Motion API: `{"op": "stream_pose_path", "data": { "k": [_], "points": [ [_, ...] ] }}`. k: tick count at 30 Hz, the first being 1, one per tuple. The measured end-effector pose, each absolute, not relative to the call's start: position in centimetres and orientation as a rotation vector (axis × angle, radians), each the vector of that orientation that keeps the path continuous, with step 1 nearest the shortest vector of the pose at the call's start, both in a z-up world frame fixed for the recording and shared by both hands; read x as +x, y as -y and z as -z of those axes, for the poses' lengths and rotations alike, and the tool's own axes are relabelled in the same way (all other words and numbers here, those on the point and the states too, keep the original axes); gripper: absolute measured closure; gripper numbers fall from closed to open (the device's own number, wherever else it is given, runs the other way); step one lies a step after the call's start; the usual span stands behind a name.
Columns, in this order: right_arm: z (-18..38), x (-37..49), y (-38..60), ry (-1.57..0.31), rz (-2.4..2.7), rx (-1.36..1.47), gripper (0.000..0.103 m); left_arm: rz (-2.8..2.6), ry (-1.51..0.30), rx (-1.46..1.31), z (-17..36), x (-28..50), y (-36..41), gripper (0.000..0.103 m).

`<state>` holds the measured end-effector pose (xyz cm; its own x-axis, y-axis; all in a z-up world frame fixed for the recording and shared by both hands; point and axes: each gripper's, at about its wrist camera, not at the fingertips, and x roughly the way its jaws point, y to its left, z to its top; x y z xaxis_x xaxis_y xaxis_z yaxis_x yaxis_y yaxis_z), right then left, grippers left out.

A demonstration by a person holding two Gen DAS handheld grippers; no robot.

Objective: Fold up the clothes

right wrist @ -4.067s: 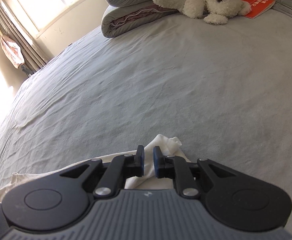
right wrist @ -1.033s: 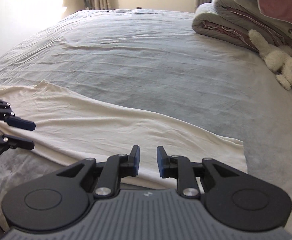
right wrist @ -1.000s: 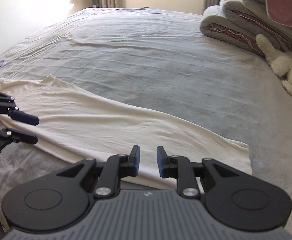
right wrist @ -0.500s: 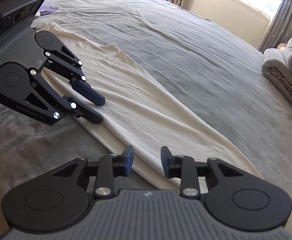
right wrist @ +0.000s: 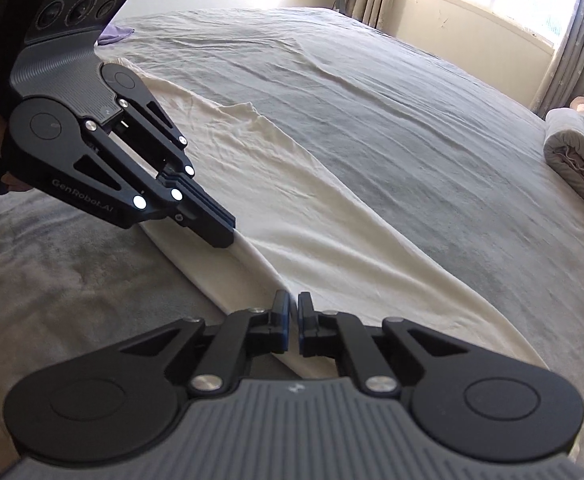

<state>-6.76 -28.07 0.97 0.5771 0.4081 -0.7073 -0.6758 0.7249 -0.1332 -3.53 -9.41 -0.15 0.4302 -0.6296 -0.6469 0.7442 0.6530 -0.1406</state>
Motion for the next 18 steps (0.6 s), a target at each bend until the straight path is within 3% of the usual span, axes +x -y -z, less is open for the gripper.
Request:
{"op": "stream_pose_path", "data": {
  "k": [3,6,12,18],
  "points": [
    [-0.9,-6.4,28.1,-0.696,-0.622,-0.387,0.099,0.822,-0.724,0.165,0.6,-3.0,9.1,0.100],
    [0.1,-5.5,27.4,-0.710,-0.556,-0.412,0.096,0.759,-0.725,0.147,1.5,-2.2,9.0,0.092],
    [-0.2,-5.2,27.3,-0.678,-0.547,-0.384,0.095,0.745,-0.725,0.129,1.7,-1.8,8.8,0.091],
    [-0.8,-6.4,25.7,-0.647,-0.659,-0.406,0.087,0.743,-0.734,0.116,1.7,-1.6,8.7,0.091]
  ]
}}
